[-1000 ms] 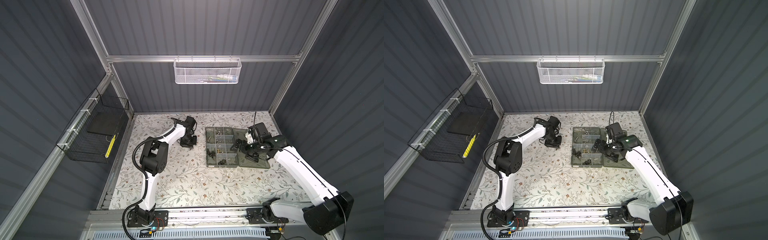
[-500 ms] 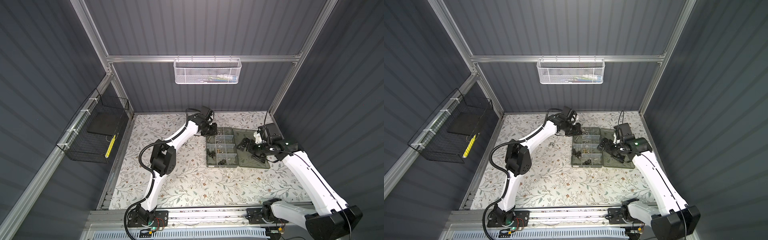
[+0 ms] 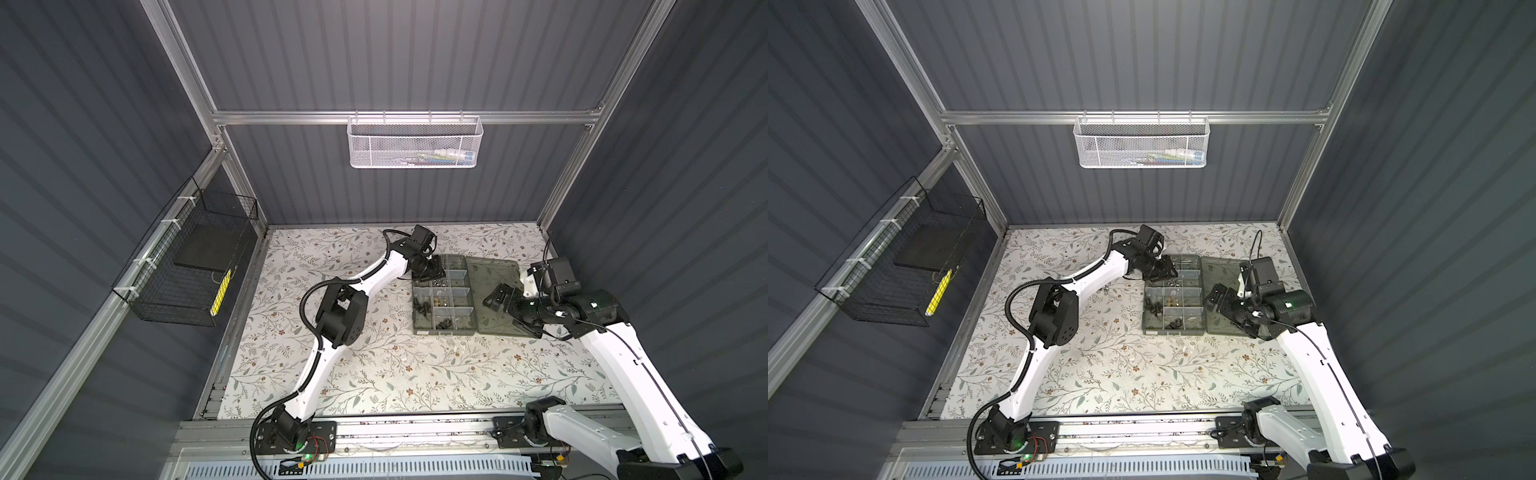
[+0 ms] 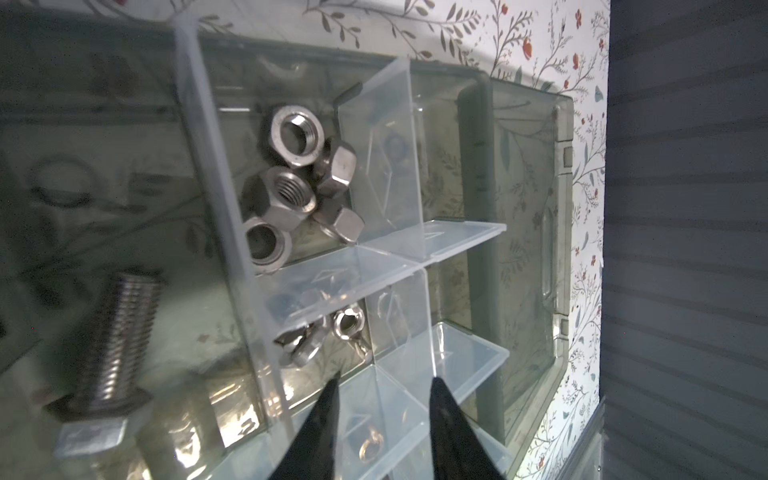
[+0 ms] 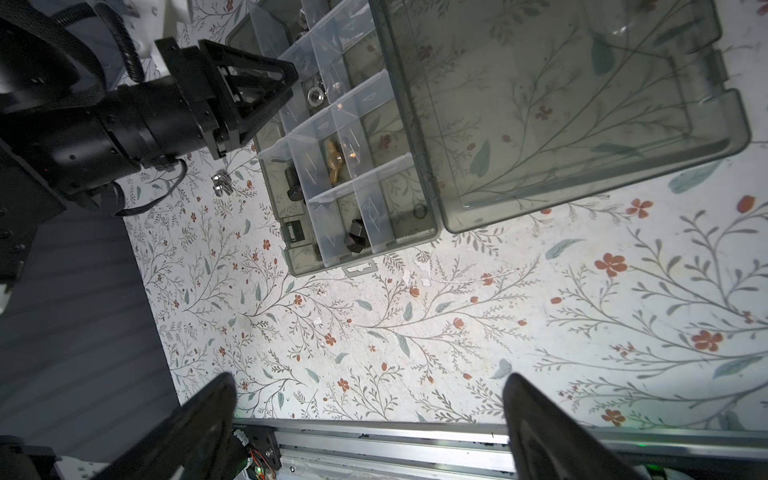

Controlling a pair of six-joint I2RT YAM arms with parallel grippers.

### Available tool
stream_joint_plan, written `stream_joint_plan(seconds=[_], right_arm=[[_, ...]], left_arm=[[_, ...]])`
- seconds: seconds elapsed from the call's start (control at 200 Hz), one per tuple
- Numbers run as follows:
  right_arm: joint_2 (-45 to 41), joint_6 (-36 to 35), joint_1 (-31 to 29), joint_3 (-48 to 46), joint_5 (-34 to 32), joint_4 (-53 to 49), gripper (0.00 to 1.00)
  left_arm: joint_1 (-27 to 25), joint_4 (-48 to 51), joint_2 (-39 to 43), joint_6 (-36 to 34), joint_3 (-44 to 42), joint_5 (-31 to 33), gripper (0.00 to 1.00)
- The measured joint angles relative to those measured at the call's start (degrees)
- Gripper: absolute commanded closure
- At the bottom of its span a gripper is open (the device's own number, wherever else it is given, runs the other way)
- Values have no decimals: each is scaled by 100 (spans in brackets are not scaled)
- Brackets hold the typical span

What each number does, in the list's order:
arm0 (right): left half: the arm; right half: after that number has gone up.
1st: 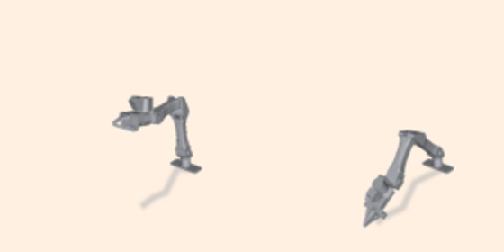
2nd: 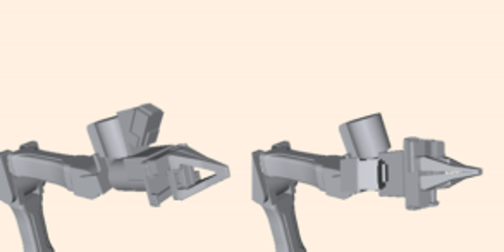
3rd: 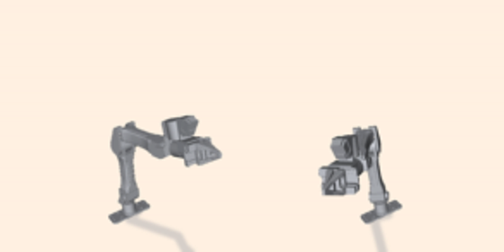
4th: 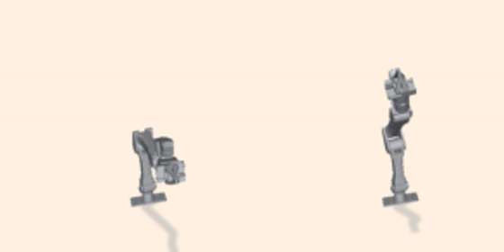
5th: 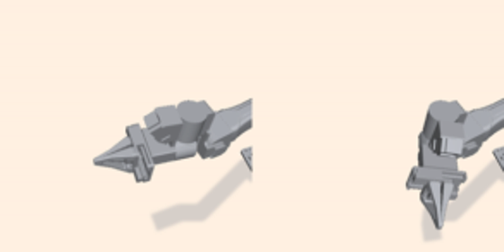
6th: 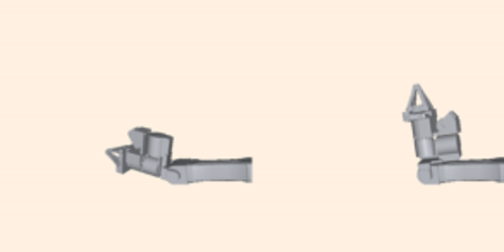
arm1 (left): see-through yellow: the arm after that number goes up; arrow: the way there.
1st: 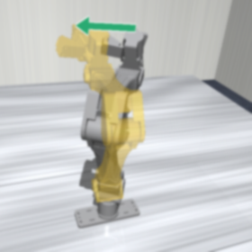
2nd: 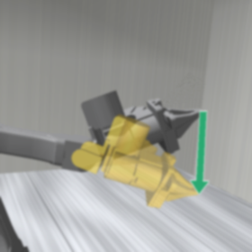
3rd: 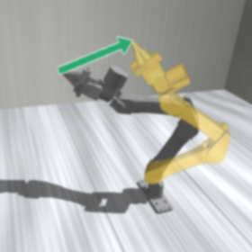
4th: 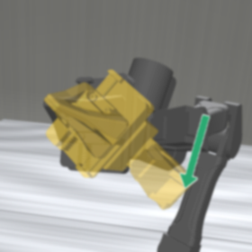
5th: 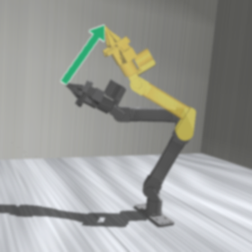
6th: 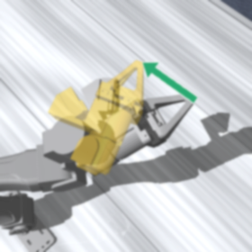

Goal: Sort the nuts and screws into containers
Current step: 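Carry the wing nut over the box and release it into a compartment, then return the left gripper to the pile and grasp another silver wing nut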

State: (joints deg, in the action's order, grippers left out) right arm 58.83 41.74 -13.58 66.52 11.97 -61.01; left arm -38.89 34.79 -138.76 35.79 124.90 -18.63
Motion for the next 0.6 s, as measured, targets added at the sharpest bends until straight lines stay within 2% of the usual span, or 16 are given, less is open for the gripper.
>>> stream_joint_plan(seconds=[0.07,0.13,0.215,0.295,0.44,0.515,0.6], right_arm=[[28,26,0,-35,9,13,1],[98,33,0,-52,31,61,1],[269,44,-17,-52,57,181,1],[487,50,-114,-44,68,317,1],[1027,50,-514,103,28,501,1],[1224,70,-699,153,26,614,1],[1344,87,-846,205,22,688,1]], left_arm=[[33,197,142,-164,-7,203,42],[68,387,415,-313,-168,417,42],[258,623,1093,-487,-789,647,41],[671,769,1836,-654,-1545,863,41],[1617,1051,2522,-922,-2365,1198,56],[1910,1121,2514,-1019,-2614,1362,58],[1952,1257,2391,-1040,-2841,1421,59]])
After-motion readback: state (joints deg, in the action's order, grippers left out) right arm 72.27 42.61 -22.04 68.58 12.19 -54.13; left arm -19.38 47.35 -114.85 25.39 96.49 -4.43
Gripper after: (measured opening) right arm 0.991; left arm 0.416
